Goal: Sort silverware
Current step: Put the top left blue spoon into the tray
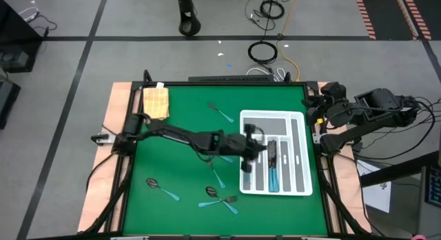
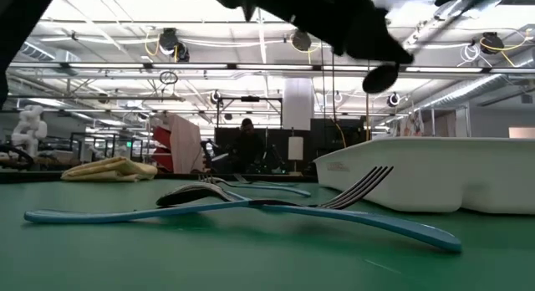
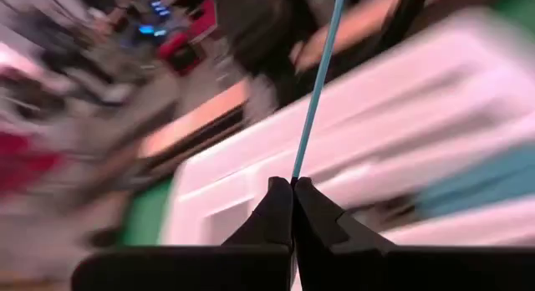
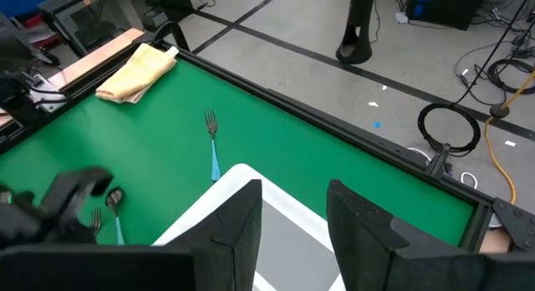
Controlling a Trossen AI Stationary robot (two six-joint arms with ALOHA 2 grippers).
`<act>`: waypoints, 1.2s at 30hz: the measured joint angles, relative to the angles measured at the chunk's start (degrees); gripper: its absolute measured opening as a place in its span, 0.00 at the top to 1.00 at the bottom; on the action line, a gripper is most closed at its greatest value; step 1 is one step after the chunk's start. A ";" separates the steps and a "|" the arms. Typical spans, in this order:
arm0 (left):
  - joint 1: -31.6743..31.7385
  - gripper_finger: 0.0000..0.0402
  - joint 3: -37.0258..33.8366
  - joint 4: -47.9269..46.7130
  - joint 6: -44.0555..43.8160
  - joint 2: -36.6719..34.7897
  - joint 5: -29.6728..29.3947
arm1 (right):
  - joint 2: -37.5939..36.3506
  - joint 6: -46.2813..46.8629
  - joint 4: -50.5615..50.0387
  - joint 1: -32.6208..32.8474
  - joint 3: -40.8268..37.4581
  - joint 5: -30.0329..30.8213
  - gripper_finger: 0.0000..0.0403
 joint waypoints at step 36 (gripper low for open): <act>-2.02 1.00 25.48 -8.21 58.48 22.55 3.35 | 2.31 0.36 -0.39 0.00 0.00 0.28 0.69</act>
